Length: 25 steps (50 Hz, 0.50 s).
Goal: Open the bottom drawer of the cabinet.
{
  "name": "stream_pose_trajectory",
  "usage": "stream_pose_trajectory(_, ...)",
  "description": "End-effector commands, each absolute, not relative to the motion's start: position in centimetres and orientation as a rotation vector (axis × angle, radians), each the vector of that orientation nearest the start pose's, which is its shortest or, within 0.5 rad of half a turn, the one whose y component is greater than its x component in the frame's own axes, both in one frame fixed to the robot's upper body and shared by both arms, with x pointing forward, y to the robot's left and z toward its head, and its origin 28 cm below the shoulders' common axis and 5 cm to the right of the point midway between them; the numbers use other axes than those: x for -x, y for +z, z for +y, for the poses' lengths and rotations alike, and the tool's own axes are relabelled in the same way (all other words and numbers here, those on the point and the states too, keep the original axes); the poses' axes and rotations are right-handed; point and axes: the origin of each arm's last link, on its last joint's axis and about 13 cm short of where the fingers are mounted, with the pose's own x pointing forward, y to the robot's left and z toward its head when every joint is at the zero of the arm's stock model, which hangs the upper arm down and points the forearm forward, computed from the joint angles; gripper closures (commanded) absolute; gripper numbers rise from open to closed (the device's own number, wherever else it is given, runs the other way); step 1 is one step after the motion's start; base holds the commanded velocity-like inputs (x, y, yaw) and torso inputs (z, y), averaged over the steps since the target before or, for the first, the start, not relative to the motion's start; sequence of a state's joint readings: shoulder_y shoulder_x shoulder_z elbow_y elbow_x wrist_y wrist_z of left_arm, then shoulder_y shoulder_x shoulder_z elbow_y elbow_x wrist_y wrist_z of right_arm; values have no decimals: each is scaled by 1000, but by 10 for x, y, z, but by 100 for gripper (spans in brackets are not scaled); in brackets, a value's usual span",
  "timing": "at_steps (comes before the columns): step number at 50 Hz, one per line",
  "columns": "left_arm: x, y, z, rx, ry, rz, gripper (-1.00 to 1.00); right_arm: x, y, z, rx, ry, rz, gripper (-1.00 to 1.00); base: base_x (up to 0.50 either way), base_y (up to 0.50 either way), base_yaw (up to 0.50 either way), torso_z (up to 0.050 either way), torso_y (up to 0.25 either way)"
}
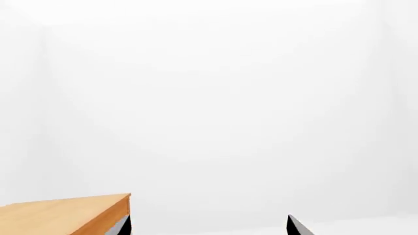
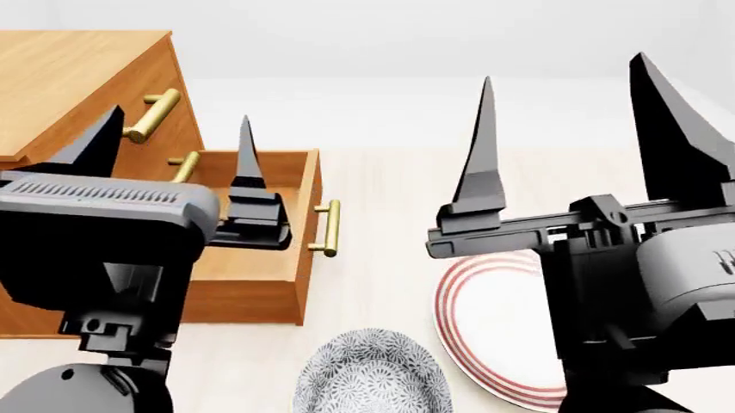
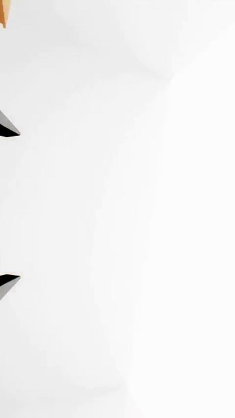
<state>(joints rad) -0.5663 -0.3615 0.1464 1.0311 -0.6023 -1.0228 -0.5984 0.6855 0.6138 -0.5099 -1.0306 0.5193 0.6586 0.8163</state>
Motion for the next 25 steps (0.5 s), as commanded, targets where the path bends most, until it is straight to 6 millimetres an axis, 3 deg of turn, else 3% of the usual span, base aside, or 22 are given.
stream_pose_trajectory(1,-185,243,194,-74,-24,-517,-100,-175,261,-77,179,43,-770,-100,0,0,0,0,0)
stream_pose_trajectory(4,-182,259,194,-67,-31,-563,-100,-173,280,-76,184,37,-806,-100,0,0,0,0,0)
stream_pose_trajectory(8,-175,270,194,-62,-38,-616,-100,-168,287,-74,195,27,-832,-100,0,0,0,0,0)
stream_pose_trajectory(25,-167,274,194,-66,-42,-696,-100,-164,302,-75,196,7,-954,-100,0,0,0,0,0)
